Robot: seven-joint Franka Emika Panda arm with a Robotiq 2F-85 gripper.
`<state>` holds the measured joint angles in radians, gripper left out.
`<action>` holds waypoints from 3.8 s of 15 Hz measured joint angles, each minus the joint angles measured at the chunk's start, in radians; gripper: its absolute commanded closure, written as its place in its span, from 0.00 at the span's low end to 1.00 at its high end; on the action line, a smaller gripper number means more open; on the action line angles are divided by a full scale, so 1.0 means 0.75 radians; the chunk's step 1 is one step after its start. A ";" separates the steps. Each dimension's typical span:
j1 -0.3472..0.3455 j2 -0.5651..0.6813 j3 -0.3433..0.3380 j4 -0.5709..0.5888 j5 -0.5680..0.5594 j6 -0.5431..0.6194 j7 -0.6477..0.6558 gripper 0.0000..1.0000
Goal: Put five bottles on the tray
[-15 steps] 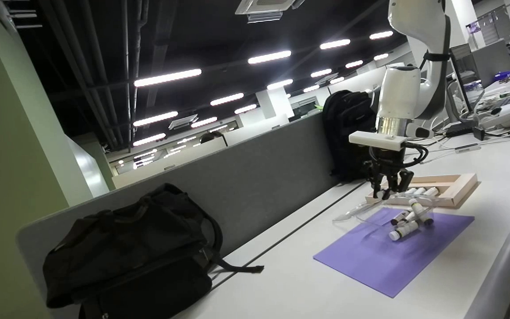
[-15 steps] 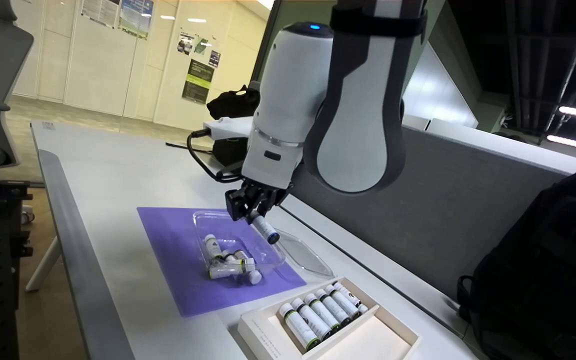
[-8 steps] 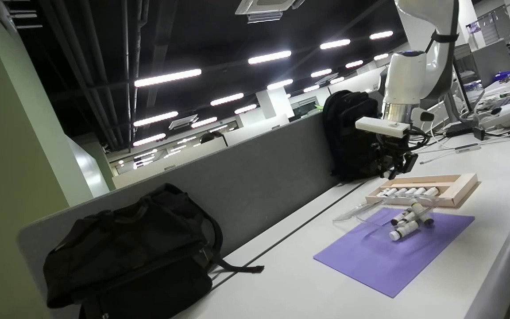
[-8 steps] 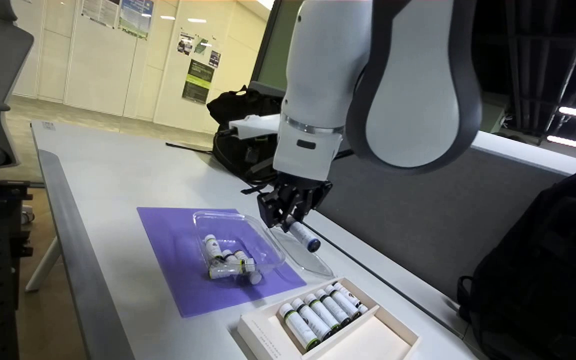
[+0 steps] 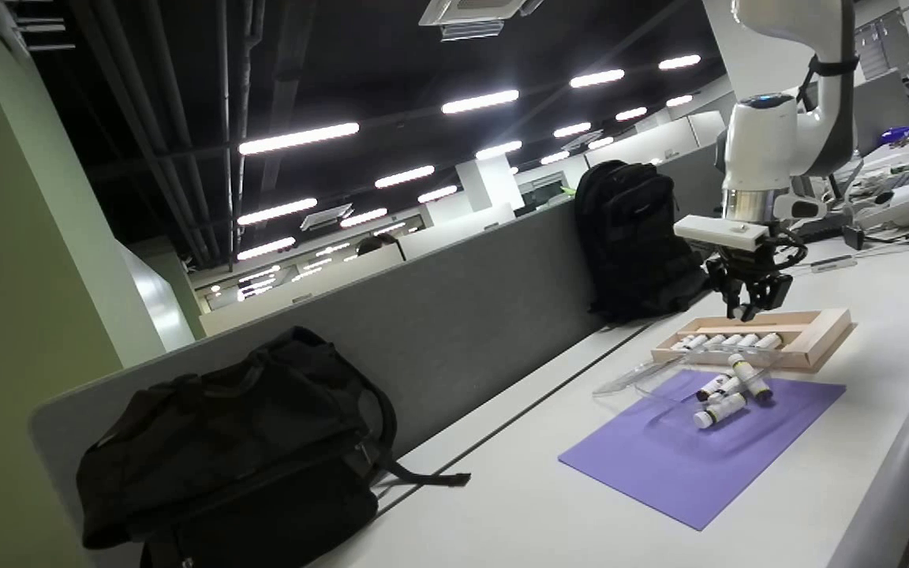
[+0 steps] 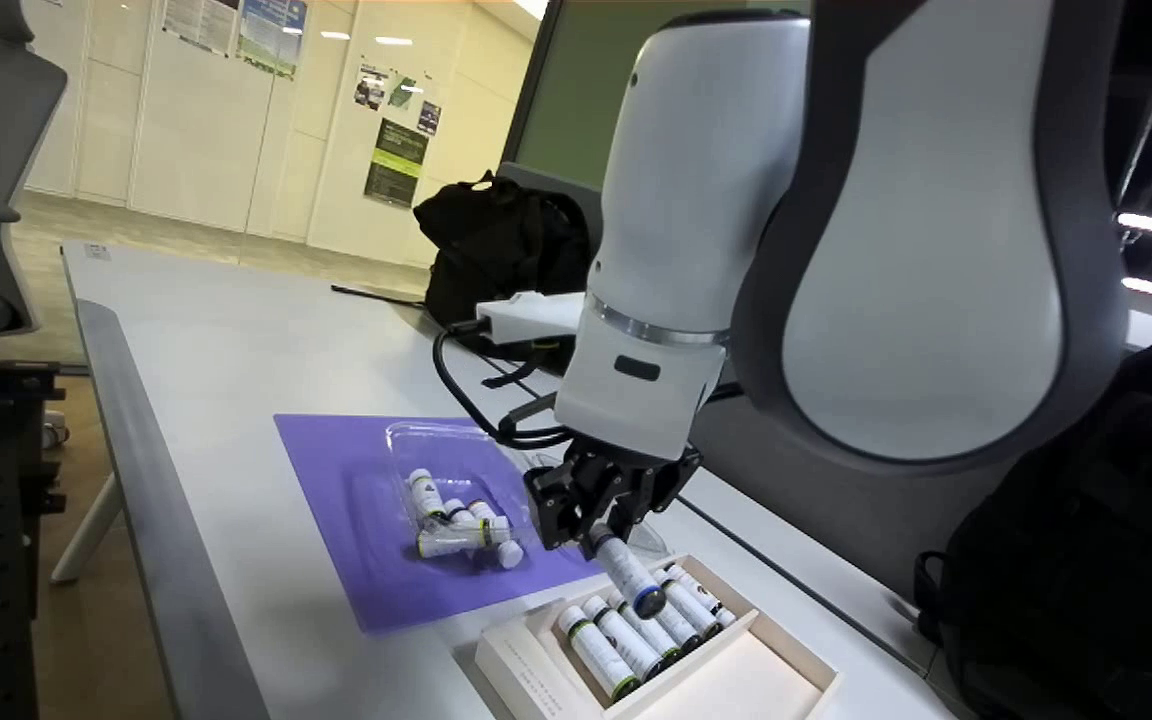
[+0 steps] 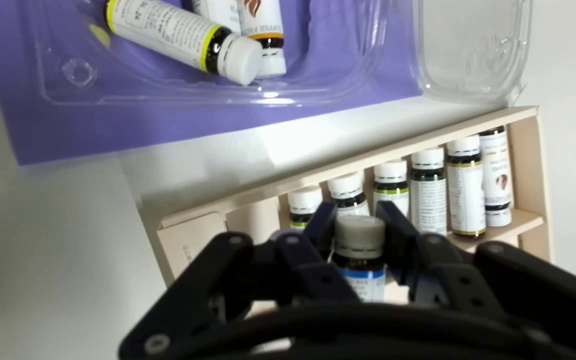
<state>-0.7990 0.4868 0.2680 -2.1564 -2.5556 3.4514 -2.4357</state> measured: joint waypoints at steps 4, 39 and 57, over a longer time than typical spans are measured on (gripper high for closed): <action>0.004 0.085 -0.023 0.027 0.000 0.000 -0.001 0.93; -0.189 0.259 0.084 0.085 -0.040 0.001 -0.218 0.40; -0.399 0.010 0.272 -0.063 -0.022 0.002 -0.198 0.00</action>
